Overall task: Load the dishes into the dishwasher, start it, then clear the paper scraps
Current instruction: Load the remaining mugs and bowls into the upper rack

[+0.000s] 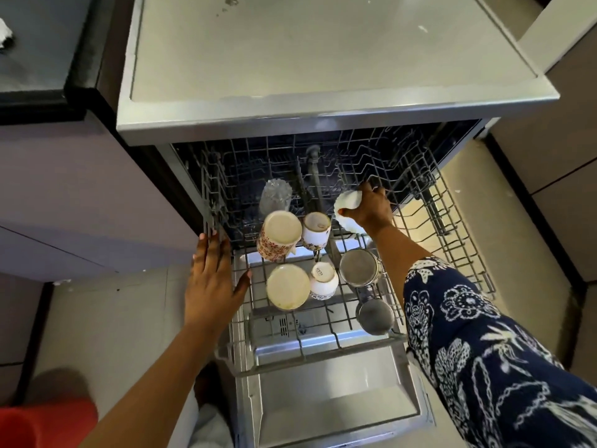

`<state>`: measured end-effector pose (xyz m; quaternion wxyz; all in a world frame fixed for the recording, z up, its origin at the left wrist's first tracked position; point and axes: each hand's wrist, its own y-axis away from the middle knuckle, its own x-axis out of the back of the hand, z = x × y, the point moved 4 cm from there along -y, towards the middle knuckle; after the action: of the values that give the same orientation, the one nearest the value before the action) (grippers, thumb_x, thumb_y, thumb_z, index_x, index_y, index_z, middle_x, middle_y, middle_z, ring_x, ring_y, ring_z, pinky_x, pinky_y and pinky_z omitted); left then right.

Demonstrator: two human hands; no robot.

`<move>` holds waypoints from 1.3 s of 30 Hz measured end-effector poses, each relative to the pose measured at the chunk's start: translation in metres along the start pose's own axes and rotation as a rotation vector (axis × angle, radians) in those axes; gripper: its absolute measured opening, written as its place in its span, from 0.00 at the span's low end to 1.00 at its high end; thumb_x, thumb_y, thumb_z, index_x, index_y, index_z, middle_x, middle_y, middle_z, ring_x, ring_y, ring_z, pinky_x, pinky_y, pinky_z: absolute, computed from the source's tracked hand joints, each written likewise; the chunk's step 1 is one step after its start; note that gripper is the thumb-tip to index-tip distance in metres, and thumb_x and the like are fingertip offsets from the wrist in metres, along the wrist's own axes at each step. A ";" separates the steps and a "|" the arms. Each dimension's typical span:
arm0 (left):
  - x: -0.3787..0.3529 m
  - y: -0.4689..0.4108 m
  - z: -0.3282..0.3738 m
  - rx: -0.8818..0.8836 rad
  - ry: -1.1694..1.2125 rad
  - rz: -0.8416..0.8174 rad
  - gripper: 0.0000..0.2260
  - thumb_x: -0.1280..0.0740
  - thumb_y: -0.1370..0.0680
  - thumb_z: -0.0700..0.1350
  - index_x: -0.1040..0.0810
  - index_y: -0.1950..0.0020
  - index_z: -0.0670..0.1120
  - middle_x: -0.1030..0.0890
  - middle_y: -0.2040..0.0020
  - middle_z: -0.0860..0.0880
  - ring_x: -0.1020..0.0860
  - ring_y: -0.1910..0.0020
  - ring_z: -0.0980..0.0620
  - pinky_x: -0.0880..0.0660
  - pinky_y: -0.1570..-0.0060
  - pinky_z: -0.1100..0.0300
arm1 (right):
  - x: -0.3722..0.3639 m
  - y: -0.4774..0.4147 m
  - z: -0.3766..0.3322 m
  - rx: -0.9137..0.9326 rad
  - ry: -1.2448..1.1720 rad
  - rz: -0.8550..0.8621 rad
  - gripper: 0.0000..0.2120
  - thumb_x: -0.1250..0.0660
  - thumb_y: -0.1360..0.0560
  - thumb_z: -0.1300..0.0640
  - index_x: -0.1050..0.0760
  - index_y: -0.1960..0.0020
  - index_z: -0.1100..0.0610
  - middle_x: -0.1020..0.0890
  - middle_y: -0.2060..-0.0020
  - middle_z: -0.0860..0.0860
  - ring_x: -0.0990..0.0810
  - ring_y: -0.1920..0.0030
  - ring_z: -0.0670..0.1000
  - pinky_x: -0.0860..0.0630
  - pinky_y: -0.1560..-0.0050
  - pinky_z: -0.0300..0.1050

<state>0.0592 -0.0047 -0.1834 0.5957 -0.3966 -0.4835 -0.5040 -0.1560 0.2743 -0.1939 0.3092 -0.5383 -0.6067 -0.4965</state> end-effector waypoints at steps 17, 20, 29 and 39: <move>0.003 -0.001 0.004 0.034 0.029 -0.012 0.34 0.44 0.21 0.60 0.48 0.23 0.42 0.53 0.22 0.48 0.62 0.24 0.50 0.59 0.27 0.52 | -0.006 -0.006 -0.013 0.003 0.204 -0.095 0.41 0.28 0.31 0.42 0.44 0.26 0.53 0.39 0.30 0.60 0.40 0.30 0.65 0.29 0.40 0.58; 0.006 0.000 0.005 0.029 0.026 -0.009 0.34 0.41 0.21 0.58 0.47 0.23 0.41 0.52 0.22 0.47 0.62 0.24 0.50 0.59 0.27 0.52 | -0.008 -0.003 -0.016 0.000 0.210 -0.071 0.40 0.29 0.31 0.43 0.44 0.26 0.54 0.39 0.30 0.60 0.40 0.30 0.64 0.29 0.41 0.58; 0.007 0.000 0.005 0.042 0.040 0.005 0.33 0.42 0.21 0.59 0.46 0.23 0.42 0.53 0.22 0.48 0.63 0.24 0.51 0.60 0.28 0.53 | -0.017 -0.001 -0.011 0.037 0.135 -0.080 0.40 0.28 0.30 0.58 0.47 0.25 0.54 0.44 0.26 0.61 0.40 0.29 0.66 0.30 0.38 0.58; 0.007 0.001 0.005 0.027 0.053 0.049 0.33 0.41 0.21 0.58 0.45 0.23 0.42 0.48 0.22 0.47 0.60 0.24 0.50 0.57 0.27 0.52 | -0.003 0.000 -0.003 0.144 0.179 -0.002 0.41 0.23 0.36 0.47 0.38 0.28 0.54 0.33 0.34 0.60 0.38 0.33 0.63 0.30 0.39 0.55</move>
<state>0.0593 -0.0013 -0.1758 0.6260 -0.3866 -0.4645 -0.4929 -0.1560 0.2699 -0.1960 0.3998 -0.4676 -0.6113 -0.4979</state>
